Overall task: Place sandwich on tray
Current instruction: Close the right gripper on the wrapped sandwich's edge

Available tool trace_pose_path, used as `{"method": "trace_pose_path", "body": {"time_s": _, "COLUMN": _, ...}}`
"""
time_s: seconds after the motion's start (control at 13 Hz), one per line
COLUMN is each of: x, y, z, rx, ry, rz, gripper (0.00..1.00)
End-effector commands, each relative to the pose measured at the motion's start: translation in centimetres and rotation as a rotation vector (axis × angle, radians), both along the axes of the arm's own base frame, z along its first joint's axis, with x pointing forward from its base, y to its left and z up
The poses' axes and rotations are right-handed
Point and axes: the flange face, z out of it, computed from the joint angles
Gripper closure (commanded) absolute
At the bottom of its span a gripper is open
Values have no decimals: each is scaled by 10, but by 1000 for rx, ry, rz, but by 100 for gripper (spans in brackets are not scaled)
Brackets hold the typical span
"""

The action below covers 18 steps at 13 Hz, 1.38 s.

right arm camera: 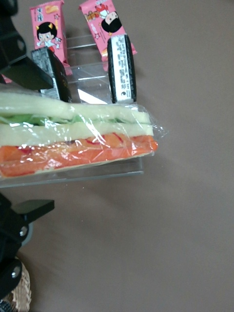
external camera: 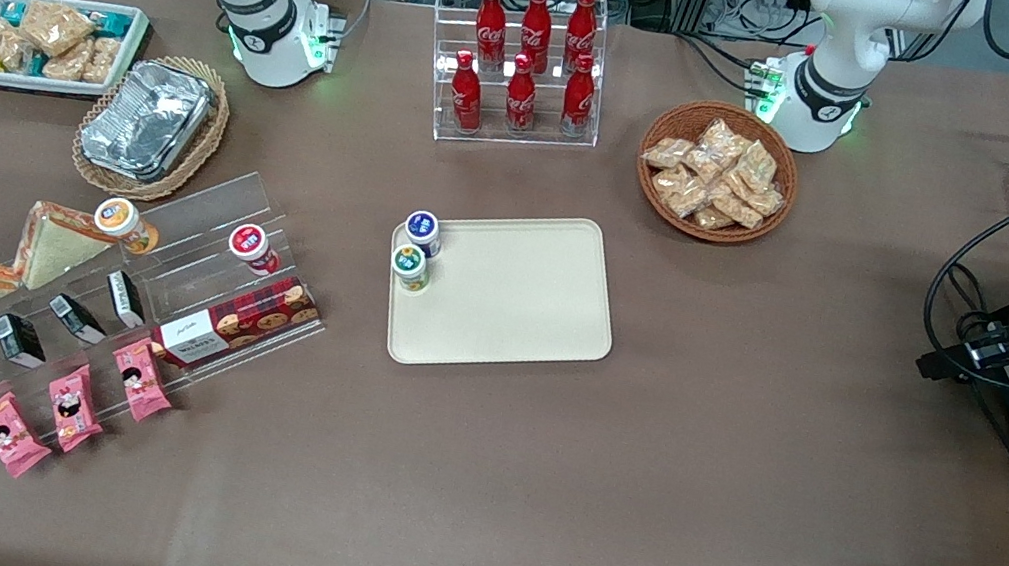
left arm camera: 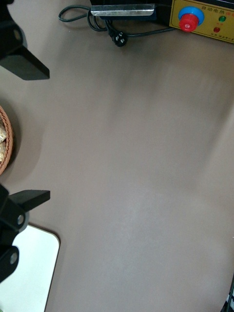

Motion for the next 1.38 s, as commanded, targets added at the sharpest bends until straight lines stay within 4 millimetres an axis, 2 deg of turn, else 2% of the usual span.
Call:
{"method": "trace_pose_path", "body": {"time_s": 0.0, "x": 4, "y": 9, "z": -5, "rx": 7, "ry": -21, "rz": 11, "gripper": 2}}
{"method": "trace_pose_path", "body": {"time_s": 0.08, "x": 4, "y": 10, "z": -5, "rx": 5, "ry": -20, "rz": 21, "gripper": 9}}
{"method": "trace_pose_path", "body": {"time_s": 0.15, "x": 4, "y": 10, "z": -3, "rx": 1, "ry": -21, "rz": 25, "gripper": 24}}
{"method": "trace_pose_path", "body": {"time_s": 0.23, "x": 5, "y": 12, "z": -1, "rx": 1, "ry": -24, "rz": 43, "gripper": 43}}
{"method": "trace_pose_path", "body": {"time_s": 0.31, "x": 4, "y": 12, "z": 0, "rx": 0, "ry": -23, "rz": 59, "gripper": 51}}
{"method": "trace_pose_path", "body": {"time_s": 0.46, "x": 3, "y": 10, "z": -1, "rx": 6, "ry": -23, "rz": 106, "gripper": 54}}
{"method": "trace_pose_path", "body": {"time_s": 0.54, "x": 1, "y": 9, "z": 0, "rx": 12, "ry": -25, "rz": 112, "gripper": 68}}
{"method": "trace_pose_path", "body": {"time_s": 0.77, "x": -10, "y": -1, "z": 4, "rx": 58, "ry": -52, "rz": 108, "gripper": 100}}
{"method": "trace_pose_path", "body": {"time_s": 1.08, "x": -11, "y": -5, "z": 27, "rx": 112, "ry": -110, "rz": 68, "gripper": 100}}
{"method": "trace_pose_path", "body": {"time_s": 1.23, "x": -14, "y": -4, "z": 53, "rx": 168, "ry": -114, "rz": 59, "gripper": 100}}
{"method": "trace_pose_path", "body": {"time_s": 1.31, "x": -15, "y": -4, "z": 73, "rx": 193, "ry": -93, "rz": 59, "gripper": 100}}
